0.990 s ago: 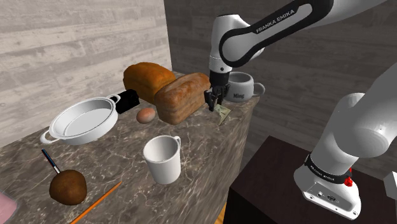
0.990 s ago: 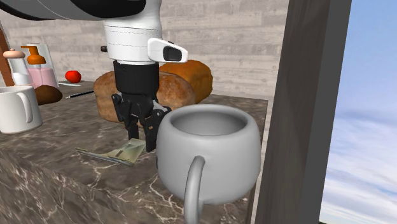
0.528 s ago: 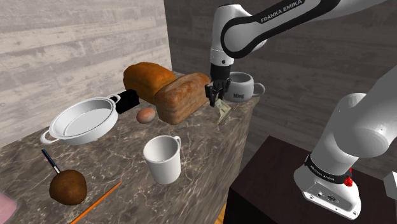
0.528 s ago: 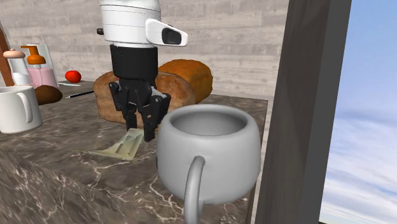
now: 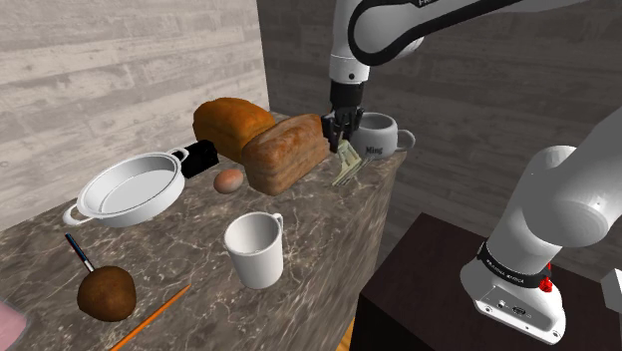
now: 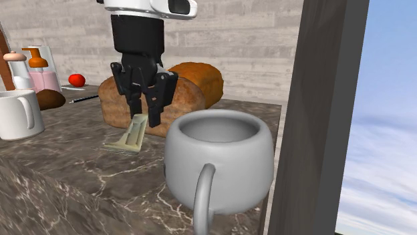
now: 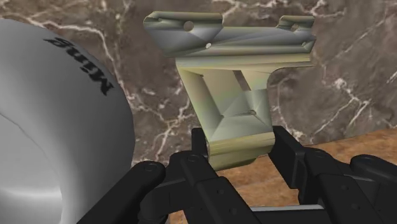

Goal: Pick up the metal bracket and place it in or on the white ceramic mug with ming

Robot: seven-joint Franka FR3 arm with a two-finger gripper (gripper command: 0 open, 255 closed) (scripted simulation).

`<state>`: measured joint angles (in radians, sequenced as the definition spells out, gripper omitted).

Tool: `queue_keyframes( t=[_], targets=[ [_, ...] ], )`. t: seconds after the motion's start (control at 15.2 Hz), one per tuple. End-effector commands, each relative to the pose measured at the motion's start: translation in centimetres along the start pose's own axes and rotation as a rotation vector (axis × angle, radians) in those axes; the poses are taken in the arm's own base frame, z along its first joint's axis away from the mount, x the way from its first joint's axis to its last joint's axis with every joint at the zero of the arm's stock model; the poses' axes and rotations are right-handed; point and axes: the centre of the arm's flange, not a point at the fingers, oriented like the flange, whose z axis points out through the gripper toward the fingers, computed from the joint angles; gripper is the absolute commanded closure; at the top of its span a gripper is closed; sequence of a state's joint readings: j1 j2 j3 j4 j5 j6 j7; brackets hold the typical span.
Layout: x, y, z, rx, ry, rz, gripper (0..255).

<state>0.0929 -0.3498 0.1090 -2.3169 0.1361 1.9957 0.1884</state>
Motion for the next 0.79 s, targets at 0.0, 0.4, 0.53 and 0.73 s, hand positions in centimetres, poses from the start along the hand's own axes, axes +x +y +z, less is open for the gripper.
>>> queue_keyframes(
  t=[0.0,0.4,0.53,0.73],
  targets=[
    [-0.1,-0.2,-1.0,0.000,-0.001,0.000,255],
    [0.0,-0.4,-4.2,0.000,-0.001,0.000,255],
    [0.0,-0.5,-5.2,0.000,-0.001,0.000,255],
    [0.0,-0.7,-6.8,0.000,-0.001,0.000,255]
  ],
)
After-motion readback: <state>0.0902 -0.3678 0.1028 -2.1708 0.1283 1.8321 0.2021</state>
